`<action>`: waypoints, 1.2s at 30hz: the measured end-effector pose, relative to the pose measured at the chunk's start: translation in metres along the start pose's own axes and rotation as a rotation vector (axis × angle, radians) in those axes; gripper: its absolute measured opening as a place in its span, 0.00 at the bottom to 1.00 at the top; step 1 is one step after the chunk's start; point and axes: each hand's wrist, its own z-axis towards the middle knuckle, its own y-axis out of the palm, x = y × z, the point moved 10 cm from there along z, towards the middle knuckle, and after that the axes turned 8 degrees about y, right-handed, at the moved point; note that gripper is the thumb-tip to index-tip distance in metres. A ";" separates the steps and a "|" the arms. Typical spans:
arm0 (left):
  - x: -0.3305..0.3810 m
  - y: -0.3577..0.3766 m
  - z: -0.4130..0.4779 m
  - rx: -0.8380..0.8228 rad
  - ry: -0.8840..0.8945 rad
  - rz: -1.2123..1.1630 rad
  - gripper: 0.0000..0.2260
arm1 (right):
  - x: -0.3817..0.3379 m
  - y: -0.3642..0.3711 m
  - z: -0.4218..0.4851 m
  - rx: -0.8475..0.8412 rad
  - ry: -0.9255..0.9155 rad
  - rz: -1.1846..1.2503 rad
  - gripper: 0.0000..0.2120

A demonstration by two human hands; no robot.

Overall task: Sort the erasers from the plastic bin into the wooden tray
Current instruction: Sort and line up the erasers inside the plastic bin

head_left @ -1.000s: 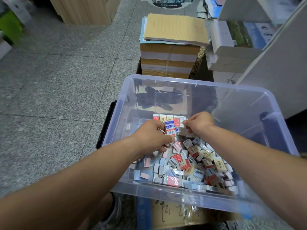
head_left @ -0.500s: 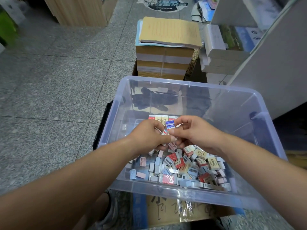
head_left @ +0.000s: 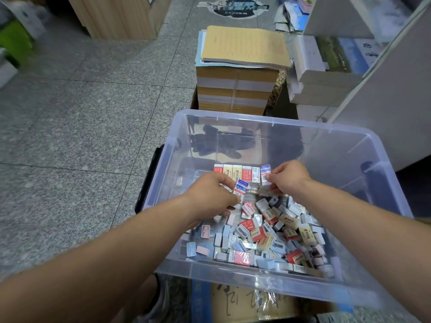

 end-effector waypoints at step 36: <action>0.079 -0.130 -0.031 0.505 0.399 0.691 0.21 | 0.025 -0.023 -0.012 -0.060 0.117 0.167 0.06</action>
